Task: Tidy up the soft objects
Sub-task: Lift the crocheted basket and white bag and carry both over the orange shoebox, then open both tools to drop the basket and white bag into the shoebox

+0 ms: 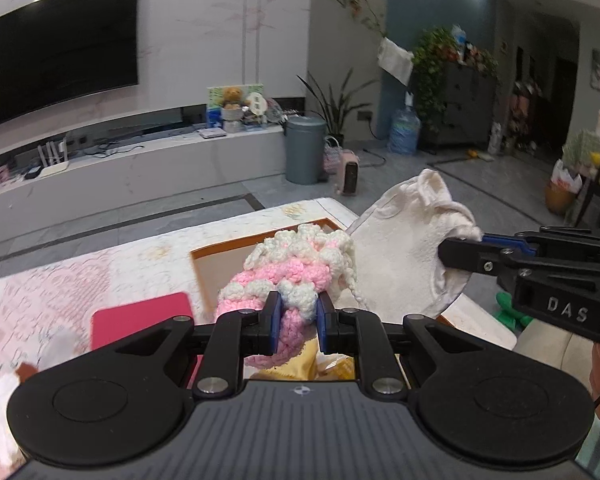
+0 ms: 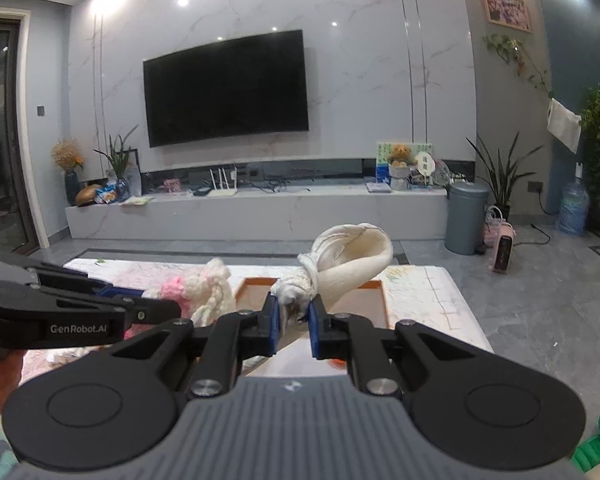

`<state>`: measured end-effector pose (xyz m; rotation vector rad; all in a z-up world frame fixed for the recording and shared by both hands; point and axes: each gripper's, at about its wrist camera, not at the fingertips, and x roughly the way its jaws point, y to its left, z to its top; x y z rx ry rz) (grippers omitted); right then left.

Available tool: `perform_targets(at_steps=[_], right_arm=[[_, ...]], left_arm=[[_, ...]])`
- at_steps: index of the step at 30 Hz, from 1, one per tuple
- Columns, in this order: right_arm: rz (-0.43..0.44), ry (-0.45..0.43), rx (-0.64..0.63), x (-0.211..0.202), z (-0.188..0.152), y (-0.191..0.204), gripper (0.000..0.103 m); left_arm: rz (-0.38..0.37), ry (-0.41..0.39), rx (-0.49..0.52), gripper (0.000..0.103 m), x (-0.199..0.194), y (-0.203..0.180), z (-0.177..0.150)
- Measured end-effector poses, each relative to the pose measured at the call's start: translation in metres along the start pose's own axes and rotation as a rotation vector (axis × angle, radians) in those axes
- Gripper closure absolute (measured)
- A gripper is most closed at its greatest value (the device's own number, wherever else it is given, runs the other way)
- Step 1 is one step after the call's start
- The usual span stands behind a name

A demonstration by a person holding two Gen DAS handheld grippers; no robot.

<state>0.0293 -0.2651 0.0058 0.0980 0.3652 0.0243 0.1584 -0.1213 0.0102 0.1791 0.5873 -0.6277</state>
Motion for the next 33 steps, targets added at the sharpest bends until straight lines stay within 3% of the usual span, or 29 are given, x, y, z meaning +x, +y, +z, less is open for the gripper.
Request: perform_targets(at_steps=[14, 21, 33], right_arm=[[0.008, 0.184, -0.104, 0.078, -0.015, -0.036, 0.091], [0.011, 0.303, -0.131, 0.126, -0.029, -0.041, 0.090], [0.008, 0.404, -0.184, 0.165, -0.048, -0.043, 0.087]], left_arm=[[0.013, 0.177, 0.171, 0.083, 0.087, -0.031, 0.001], [0.014, 0.266, 0.199, 0.083, 0.121, -0.028, -0.007], [0.030, 0.369, 0.203, 0.081, 0.153, -0.019, -0.018]])
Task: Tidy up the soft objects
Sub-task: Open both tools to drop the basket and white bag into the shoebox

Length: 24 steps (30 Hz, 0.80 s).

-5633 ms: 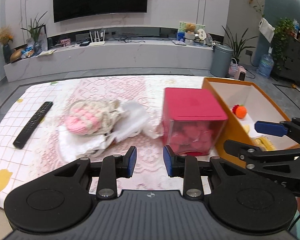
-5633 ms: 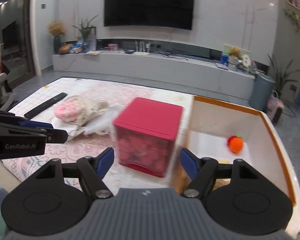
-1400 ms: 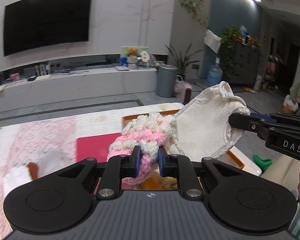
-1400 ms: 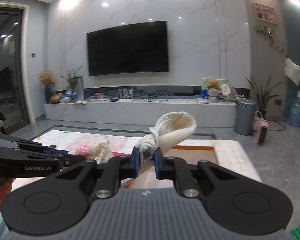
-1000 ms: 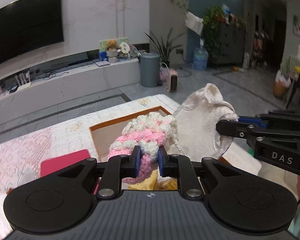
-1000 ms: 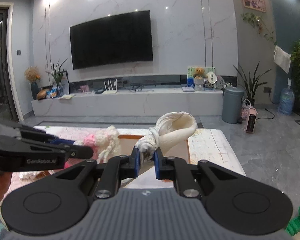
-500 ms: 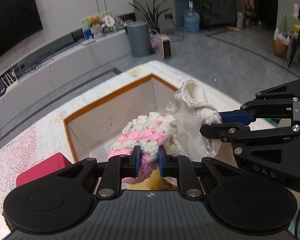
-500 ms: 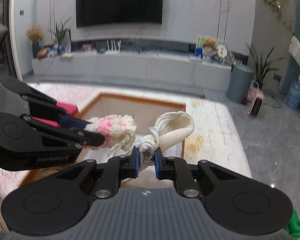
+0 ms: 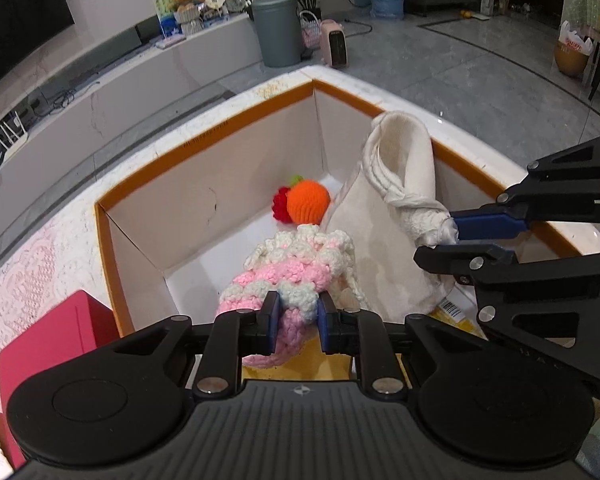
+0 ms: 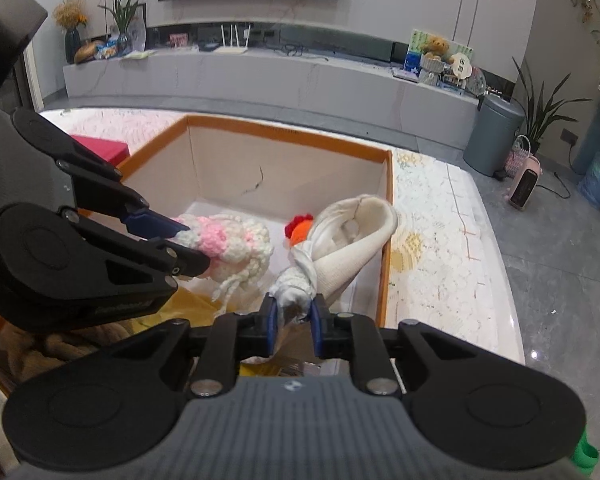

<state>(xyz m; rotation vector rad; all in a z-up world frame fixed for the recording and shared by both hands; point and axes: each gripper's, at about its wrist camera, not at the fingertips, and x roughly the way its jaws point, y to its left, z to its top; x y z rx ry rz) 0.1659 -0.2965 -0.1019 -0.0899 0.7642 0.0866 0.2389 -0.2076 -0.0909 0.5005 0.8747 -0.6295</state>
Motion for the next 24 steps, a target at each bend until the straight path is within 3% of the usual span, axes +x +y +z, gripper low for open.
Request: perform_targets(at_steps=[13, 18, 24], right_arm=[[-0.026, 0.045, -0.009, 0.002, -0.002, 0.003, 0.078], [-0.045, 0.044, -0.009, -0.006, 0.002, 0.006, 0.067], [-0.083, 0.033, -0.002, -0.025, 0.005, 0.008, 0.055]], left_arm=[[0.026, -0.016, -0.011, 0.076, -0.009, 0.000, 0.001], [0.027, -0.051, -0.032, 0.066, -0.026, 0.003, 0.001], [0.021, -0.122, -0.050, 0.063, -0.055, 0.007, 0.000]])
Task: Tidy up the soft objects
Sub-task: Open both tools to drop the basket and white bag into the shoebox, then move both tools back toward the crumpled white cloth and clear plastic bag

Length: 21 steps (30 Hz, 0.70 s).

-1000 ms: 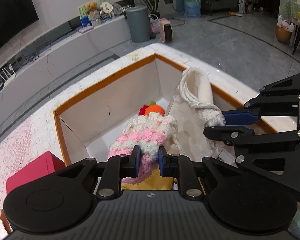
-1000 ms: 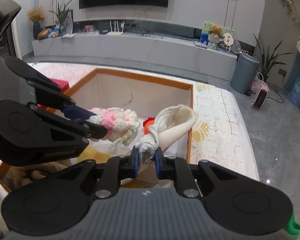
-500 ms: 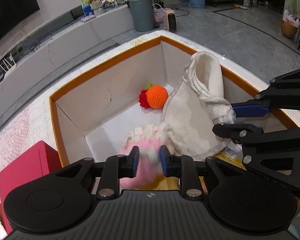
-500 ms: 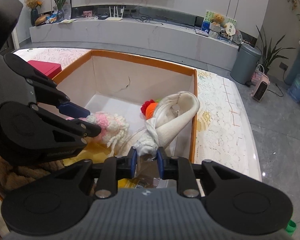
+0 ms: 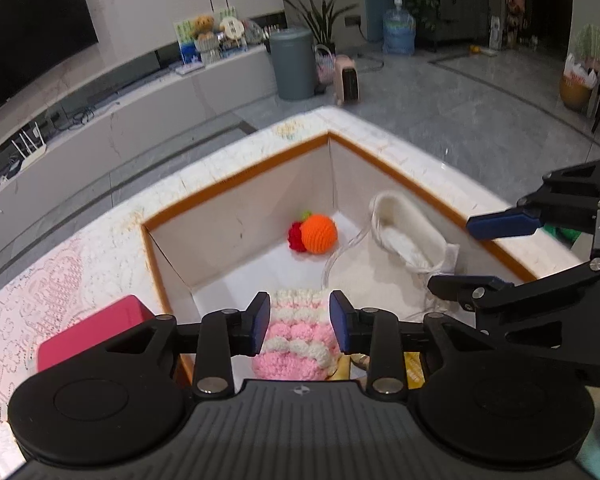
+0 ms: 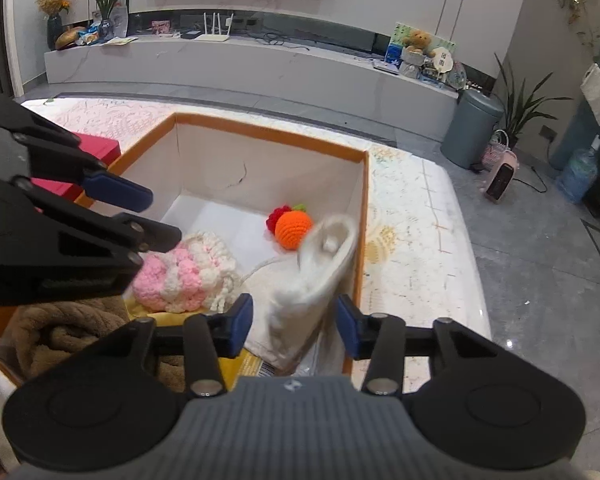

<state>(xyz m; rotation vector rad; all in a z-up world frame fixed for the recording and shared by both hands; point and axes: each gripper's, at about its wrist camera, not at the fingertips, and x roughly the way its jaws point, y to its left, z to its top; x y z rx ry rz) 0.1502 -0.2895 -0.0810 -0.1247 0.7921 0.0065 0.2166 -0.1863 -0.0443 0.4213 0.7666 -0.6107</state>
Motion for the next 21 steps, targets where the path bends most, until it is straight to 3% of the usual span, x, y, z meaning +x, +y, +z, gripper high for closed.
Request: perform_targets(at_steps=[4, 11, 21], right_arm=[[-0.012, -0.035, 0.015, -0.021, 0.000, 0.001, 0.045], [-0.022, -0.104, 0.053, -0.060, -0.007, 0.011, 0.045], [-0.068, -0.234, 0.209, -0.103, -0.020, 0.037, 0.045]], left_arm=[[-0.004, -0.050, -0.030, 0.062, -0.023, 0.005, -0.002], [0.013, -0.126, -0.072, 0.062, -0.065, 0.013, -0.017], [0.081, -0.227, -0.179, 0.062, -0.113, 0.038, -0.052]])
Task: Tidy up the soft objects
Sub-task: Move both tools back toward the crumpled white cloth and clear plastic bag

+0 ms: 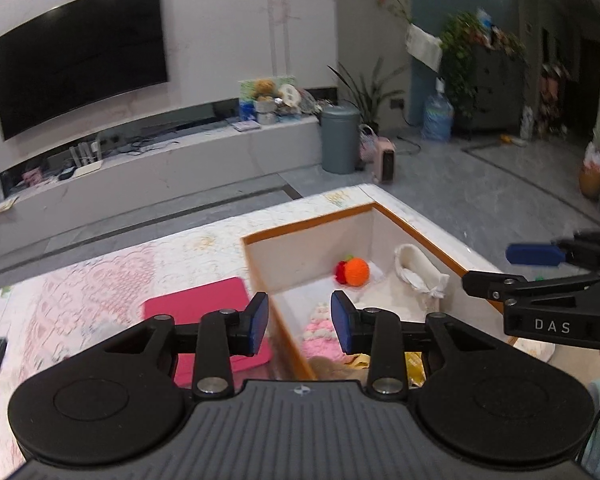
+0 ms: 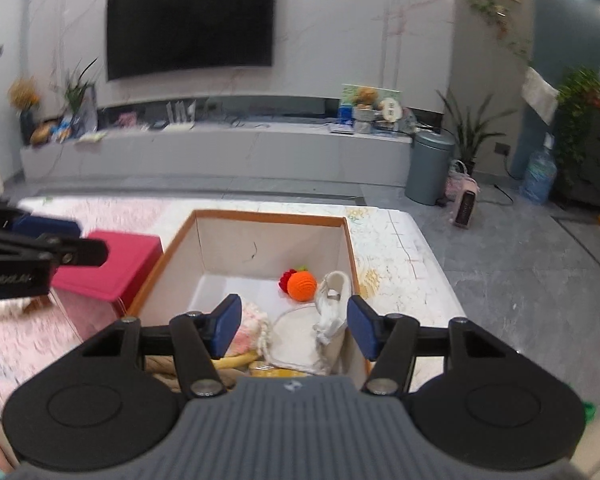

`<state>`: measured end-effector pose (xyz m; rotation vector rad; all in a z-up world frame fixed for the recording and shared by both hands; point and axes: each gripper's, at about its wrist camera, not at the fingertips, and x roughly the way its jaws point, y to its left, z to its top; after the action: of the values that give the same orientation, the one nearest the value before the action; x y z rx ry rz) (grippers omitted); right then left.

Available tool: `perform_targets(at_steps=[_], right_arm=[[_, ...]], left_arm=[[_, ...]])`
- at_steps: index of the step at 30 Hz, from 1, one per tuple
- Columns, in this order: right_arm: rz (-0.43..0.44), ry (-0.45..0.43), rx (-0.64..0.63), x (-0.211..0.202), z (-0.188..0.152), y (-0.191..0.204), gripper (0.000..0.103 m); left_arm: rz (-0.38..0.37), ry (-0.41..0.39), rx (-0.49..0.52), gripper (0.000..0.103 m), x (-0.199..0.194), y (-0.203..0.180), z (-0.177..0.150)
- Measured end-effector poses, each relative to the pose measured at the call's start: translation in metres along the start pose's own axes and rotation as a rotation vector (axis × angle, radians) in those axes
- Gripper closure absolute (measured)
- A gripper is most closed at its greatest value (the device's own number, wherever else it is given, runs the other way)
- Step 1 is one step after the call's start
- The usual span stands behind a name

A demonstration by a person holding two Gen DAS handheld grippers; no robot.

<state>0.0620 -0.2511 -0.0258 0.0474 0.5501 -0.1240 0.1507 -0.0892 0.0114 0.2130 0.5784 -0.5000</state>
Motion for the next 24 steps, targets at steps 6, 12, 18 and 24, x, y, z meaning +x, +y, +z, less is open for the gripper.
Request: perform_targets(at_steps=[6, 12, 18, 24], right_arm=[[0.000, -0.041, 0.139, -0.013, -0.011, 0.021, 0.045], [0.038, -0.080, 0.138, -0.016, -0.018, 0.063, 0.045], [0.125, -0.102, 0.090, -0.013, -0.021, 0.112, 0.045], [0.243, -0.084, 0.027, 0.000, -0.020, 0.165, 0.045]], left_arm=[[0.059, -0.047, -0.137, 0.062, -0.023, 0.038, -0.020], [0.115, -0.049, -0.219, 0.062, -0.040, 0.079, -0.047], [0.187, -0.028, -0.263, 0.062, -0.058, 0.114, -0.073], [0.244, -0.014, -0.300, 0.063, -0.071, 0.149, -0.094]])
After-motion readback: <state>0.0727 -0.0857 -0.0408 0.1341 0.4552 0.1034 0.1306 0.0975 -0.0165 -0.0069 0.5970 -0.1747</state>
